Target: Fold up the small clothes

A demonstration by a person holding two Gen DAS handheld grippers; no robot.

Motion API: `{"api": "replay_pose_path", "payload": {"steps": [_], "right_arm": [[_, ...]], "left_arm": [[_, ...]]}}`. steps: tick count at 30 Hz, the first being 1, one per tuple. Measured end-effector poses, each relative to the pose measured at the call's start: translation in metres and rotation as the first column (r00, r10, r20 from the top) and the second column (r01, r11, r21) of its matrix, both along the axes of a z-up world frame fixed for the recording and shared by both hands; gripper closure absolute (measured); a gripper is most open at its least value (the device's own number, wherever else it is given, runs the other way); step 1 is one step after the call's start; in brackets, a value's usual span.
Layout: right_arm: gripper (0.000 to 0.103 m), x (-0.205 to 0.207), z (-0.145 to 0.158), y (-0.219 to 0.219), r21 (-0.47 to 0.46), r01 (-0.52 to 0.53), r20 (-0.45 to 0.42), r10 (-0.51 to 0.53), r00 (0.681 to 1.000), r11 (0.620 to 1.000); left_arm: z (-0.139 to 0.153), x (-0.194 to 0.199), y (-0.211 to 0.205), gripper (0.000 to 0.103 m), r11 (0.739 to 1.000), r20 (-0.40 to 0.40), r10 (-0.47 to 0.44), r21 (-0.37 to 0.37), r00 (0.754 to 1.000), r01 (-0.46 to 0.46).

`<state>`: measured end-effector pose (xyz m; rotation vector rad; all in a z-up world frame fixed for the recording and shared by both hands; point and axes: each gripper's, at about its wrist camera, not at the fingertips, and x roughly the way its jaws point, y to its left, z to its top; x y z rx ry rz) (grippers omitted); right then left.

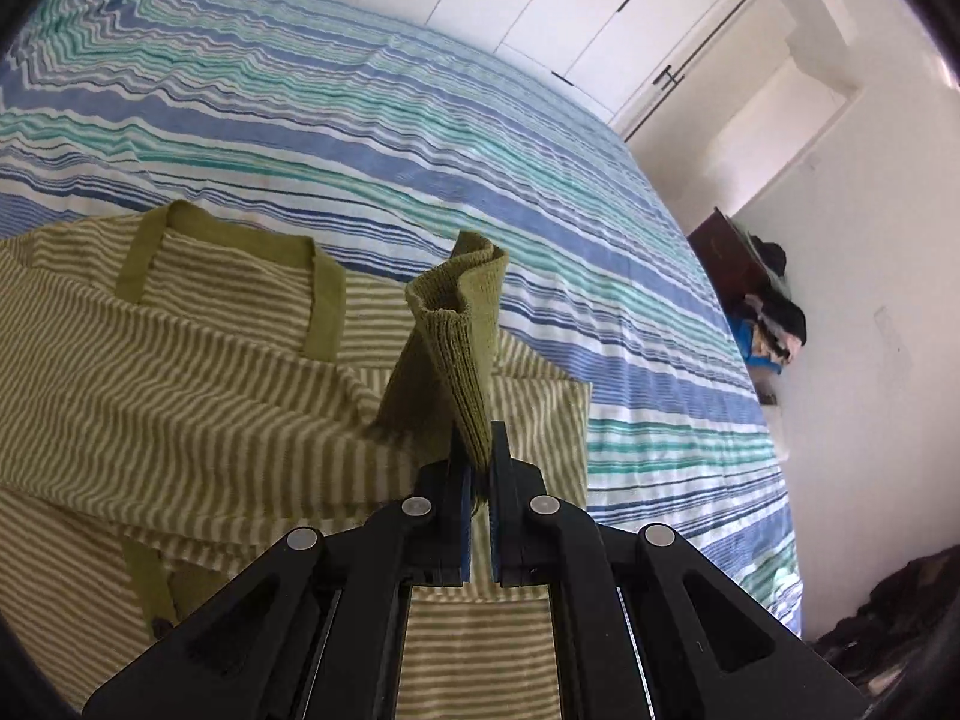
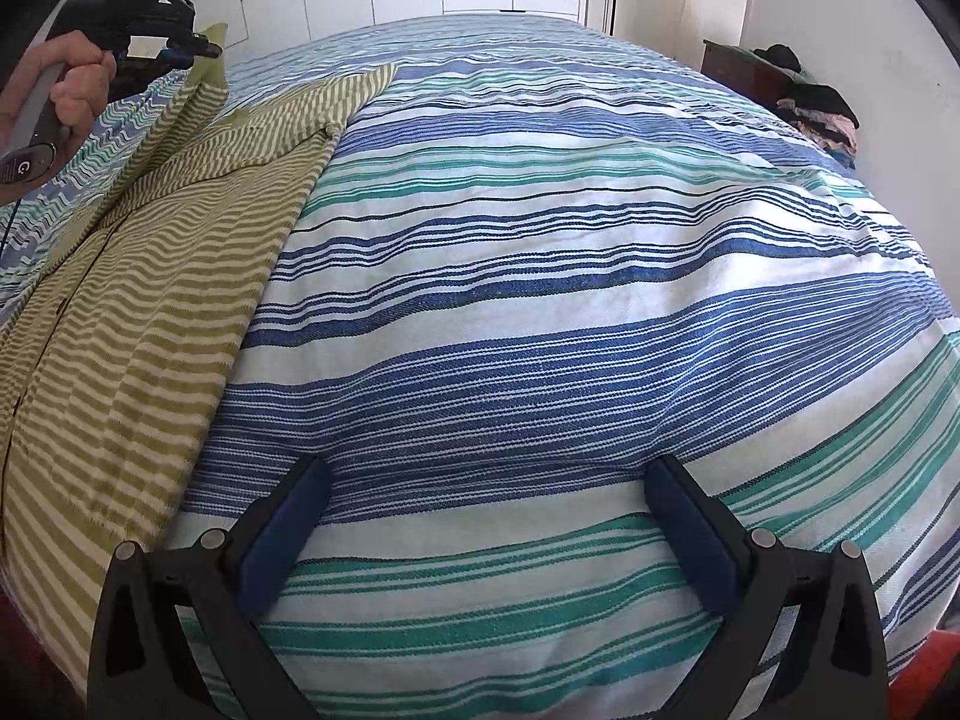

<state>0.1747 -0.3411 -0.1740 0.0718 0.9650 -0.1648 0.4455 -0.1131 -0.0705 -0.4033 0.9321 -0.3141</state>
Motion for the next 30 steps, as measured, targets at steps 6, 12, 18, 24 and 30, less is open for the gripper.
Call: {"api": "replay_pose_path", "payload": {"steps": [6, 12, 18, 24, 30], "right_arm": [[0.000, 0.001, 0.000, 0.000, 0.000, -0.002, 0.000, 0.002, 1.000, 1.000], [0.000, 0.001, 0.000, 0.000, -0.001, -0.001, -0.001, 0.001, 1.000, 1.000], [0.000, 0.001, 0.000, 0.000, -0.003, -0.001, 0.000, 0.001, 1.000, 1.000], [0.000, 0.002, 0.000, 0.001, -0.009, 0.003, 0.004, -0.003, 1.000, 1.000], [0.000, 0.000, -0.001, 0.004, -0.026, 0.023, 0.018, -0.023, 1.000, 0.999]], "left_arm": [[-0.042, -0.012, -0.055, 0.077, 0.958, -0.114, -0.177, 0.210, 0.978, 0.198], [-0.026, -0.054, -0.036, 0.029, 0.960, -0.087, -0.199, 0.180, 0.976, 0.212], [0.003, -0.117, 0.104, 0.015, 0.990, 0.016, 0.004, 0.139, 1.000, -0.006], [-0.058, -0.204, 0.186, 0.015, 0.931, -0.099, 0.107, 0.360, 0.989, -0.065], [-0.091, -0.297, 0.187, 0.014, 0.899, -0.050, 0.089, 0.434, 0.995, -0.059]]}}
